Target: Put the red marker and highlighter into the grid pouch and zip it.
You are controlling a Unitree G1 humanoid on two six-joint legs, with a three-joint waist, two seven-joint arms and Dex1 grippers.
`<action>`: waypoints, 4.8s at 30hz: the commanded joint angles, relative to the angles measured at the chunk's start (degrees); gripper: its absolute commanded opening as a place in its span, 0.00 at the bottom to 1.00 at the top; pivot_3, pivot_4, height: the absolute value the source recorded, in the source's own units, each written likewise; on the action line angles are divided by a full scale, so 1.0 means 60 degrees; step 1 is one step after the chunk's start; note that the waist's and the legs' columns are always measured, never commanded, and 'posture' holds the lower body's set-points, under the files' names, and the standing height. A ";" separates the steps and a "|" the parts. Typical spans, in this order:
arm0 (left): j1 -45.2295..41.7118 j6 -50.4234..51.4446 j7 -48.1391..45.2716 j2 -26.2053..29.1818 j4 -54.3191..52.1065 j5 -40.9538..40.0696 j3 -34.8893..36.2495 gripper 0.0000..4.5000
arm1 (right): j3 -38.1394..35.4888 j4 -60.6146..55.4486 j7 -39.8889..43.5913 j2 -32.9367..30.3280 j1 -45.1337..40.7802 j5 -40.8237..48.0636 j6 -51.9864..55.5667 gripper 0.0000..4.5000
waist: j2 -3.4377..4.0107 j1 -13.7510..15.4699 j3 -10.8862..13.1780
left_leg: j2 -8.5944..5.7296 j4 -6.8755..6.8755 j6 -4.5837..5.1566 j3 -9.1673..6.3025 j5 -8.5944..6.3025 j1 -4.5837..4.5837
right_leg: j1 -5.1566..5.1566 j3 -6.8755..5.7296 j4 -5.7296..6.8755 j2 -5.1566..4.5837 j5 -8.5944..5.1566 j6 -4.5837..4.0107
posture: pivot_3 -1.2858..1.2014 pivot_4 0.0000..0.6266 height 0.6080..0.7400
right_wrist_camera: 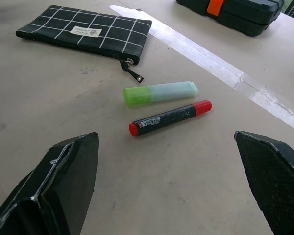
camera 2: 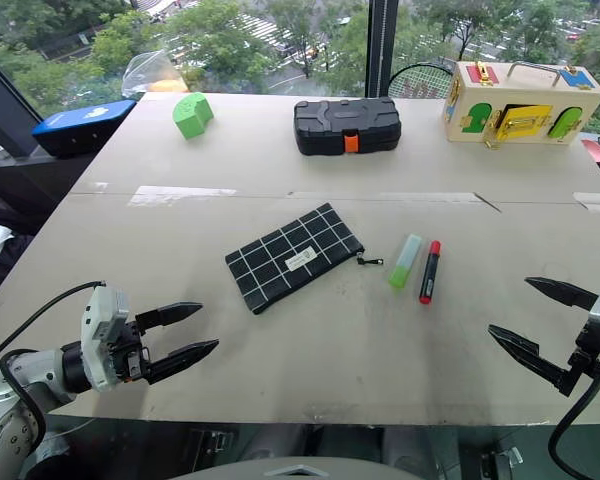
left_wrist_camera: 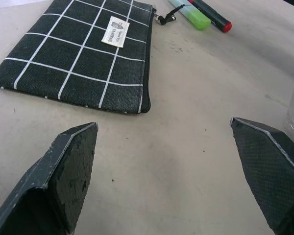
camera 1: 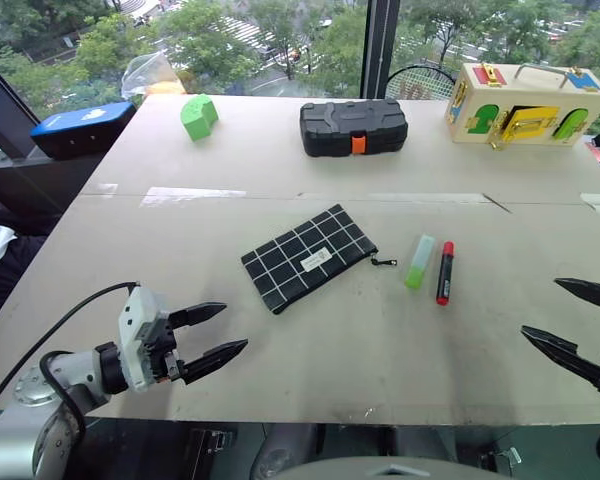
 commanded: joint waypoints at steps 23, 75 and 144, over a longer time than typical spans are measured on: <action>-0.4037 -1.1211 0.2286 0.0847 0.5794 0.7055 -0.3636 0.98 | 0.1099 -0.2802 -0.0799 0.0871 0.0899 0.1428 -0.0282 1.00 | 0.0001 0.0100 -0.0013 | -0.0018 -0.0032 -0.0009 -0.0028 0.0002 -0.0002 | -0.0002 -0.0030 -0.0026 -0.0018 0.0025 0.0037 | 0.52 0.24 1.00; -0.8841 -1.1096 0.1302 -0.1878 0.8523 0.5114 -0.4900 0.00 | 0.4776 0.0883 -0.9598 0.4059 -0.8732 0.0790 0.8636 1.00 | -0.0035 -0.0274 -0.0065 | -0.0034 0.0027 -0.0050 -0.0027 0.0030 -0.0020 | -0.0055 -0.0075 0.0067 -0.0017 0.0026 0.0038 | 0.52 0.24 1.00; -0.8058 -0.9307 0.1829 -0.2041 0.6736 0.5313 -0.4991 0.00 | 0.6691 0.1757 -0.9975 0.5304 -0.9269 -0.3714 0.6026 0.89 | -0.0025 -0.0519 -0.0067 | -0.0033 0.0015 -0.0055 -0.0018 0.0034 -0.0021 | -0.0081 -0.0066 0.0083 -0.0008 0.0027 0.0038 | 0.52 0.24 1.00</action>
